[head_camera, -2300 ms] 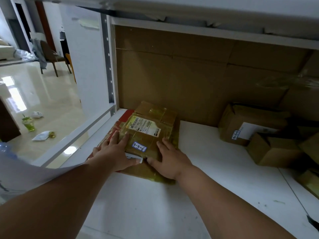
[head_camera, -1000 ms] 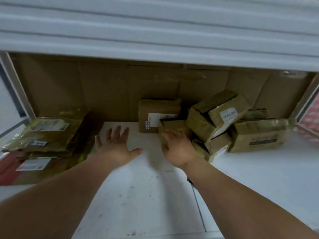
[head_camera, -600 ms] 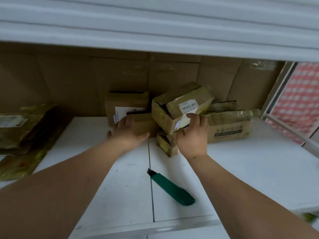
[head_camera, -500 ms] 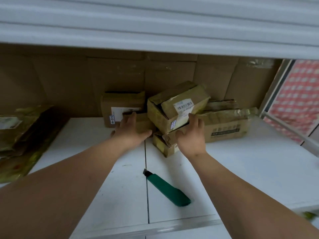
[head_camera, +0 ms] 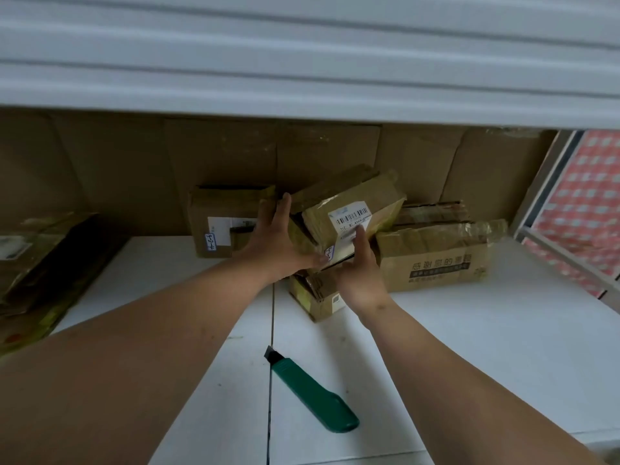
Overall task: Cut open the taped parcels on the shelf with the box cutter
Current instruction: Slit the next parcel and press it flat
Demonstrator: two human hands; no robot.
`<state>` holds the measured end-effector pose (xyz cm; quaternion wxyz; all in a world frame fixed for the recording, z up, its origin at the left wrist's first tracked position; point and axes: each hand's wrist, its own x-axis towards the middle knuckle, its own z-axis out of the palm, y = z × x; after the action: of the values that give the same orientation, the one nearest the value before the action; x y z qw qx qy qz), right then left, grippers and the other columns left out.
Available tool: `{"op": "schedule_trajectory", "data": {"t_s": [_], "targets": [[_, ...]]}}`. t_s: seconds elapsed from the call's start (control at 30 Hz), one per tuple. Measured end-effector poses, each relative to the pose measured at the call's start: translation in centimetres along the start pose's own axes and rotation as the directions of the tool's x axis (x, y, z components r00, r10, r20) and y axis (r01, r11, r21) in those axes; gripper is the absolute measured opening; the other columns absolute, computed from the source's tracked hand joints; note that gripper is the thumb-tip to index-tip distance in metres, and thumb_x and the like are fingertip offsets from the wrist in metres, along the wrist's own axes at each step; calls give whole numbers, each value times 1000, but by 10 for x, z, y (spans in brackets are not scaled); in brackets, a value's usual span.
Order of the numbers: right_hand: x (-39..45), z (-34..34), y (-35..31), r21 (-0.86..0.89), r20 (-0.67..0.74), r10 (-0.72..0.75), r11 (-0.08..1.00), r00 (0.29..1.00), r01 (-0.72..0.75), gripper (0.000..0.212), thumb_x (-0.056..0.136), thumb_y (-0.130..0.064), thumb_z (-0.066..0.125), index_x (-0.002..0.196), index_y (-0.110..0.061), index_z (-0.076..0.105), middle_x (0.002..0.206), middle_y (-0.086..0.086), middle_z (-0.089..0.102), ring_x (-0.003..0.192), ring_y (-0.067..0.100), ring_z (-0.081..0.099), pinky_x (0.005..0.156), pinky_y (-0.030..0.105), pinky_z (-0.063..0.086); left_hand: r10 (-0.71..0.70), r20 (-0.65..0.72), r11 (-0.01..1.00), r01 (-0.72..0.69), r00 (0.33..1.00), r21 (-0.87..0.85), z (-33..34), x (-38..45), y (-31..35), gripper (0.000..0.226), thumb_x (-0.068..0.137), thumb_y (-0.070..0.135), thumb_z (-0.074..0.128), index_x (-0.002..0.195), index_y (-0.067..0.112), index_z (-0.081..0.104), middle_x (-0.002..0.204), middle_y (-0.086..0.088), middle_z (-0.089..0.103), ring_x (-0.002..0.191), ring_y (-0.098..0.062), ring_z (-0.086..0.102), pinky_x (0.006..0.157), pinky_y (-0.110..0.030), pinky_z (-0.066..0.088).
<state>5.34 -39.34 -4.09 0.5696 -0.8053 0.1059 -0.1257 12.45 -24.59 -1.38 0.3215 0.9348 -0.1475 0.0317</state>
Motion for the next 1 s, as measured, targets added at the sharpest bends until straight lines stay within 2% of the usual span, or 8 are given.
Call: {"op": "schedule_trajectory", "data": {"t_s": [0.1, 0.3, 0.43, 0.6, 0.67, 0.77, 0.9, 1.0], "targets": [[3, -3, 6, -7, 23, -6, 1000, 1000, 6, 97, 79, -8, 54, 155, -41, 3, 144, -3, 42, 128, 21, 46, 104, 43, 46, -11, 18, 1000, 11, 1000, 9, 2, 7, 1, 139, 48, 72, 81, 149, 46, -11, 161, 7, -16, 148, -34, 15, 112, -53, 26], [6, -7, 8, -16, 55, -31, 999, 998, 32, 96, 77, -8, 49, 152, -49, 5, 139, -2, 52, 123, 22, 54, 100, 39, 50, -7, -103, 986, -10, 995, -164, 14, 15, 7, 123, 53, 53, 90, 148, 39, 14, 151, 0, 24, 134, -30, 38, 97, -45, 45], [5, -11, 7, 32, 80, -90, 996, 993, 88, 91, 82, 3, 44, 152, -46, 14, 134, -28, 39, 132, 12, 44, 93, 27, 49, 3, -238, 962, -68, 971, -265, 6, 14, 14, 104, 57, 61, 83, 140, 39, 26, 137, 0, 29, 116, -21, 43, 66, -21, 40], [9, -17, 1, -38, -223, -142, 990, 964, 137, 67, 85, -5, 49, 146, -28, 33, 124, -8, 36, 124, 23, 43, 104, 46, 44, -64, -321, 943, -48, 945, -329, -20, 8, 13, 87, 63, 64, 74, 136, 35, 38, 132, -3, 36, 105, -15, 39, 65, -20, 34], [10, -16, -1, -13, -330, -97, 995, 939, 98, 60, 86, -10, 53, 142, -23, 36, 125, -3, 35, 122, 28, 40, 103, 51, 41, -97, -306, 936, -17, 947, -351, -34, 2, 6, 82, 66, 64, 72, 136, 31, 43, 133, -5, 42, 105, -14, 42, 68, -23, 40], [9, -13, -3, 36, -374, -37, 998, 927, 55, 71, 86, -18, 61, 148, -22, 27, 145, 6, 30, 132, 32, 33, 108, 55, 35, -129, -206, 884, 18, 970, -468, -54, -15, -9, 85, 62, 70, 66, 134, 29, 49, 129, -5, 58, 112, -22, 58, 93, -45, 51], [2, -6, -8, 146, -237, 17, 989, 971, 18, 83, 86, -31, 63, 155, -32, 16, 151, -3, 30, 140, 27, 31, 112, 52, 33, -138, -39, 782, 84, 990, -617, -73, -47, -29, 80, 61, 77, 67, 127, 34, 53, 109, 3, 71, 95, -19, 70, 72, -35, 56], [-9, 5, -12, 237, -79, 22, 971, 997, -3, 64, 90, -33, 61, 148, -34, 33, 118, -18, 53, 113, 12, 53, 87, 28, 44, -231, -8, 734, 169, 973, -657, -84, -63, -46, 50, 78, 68, 56, 120, 40, 56, 98, 8, 72, 92, -16, 67, 69, -33, 53]]}}
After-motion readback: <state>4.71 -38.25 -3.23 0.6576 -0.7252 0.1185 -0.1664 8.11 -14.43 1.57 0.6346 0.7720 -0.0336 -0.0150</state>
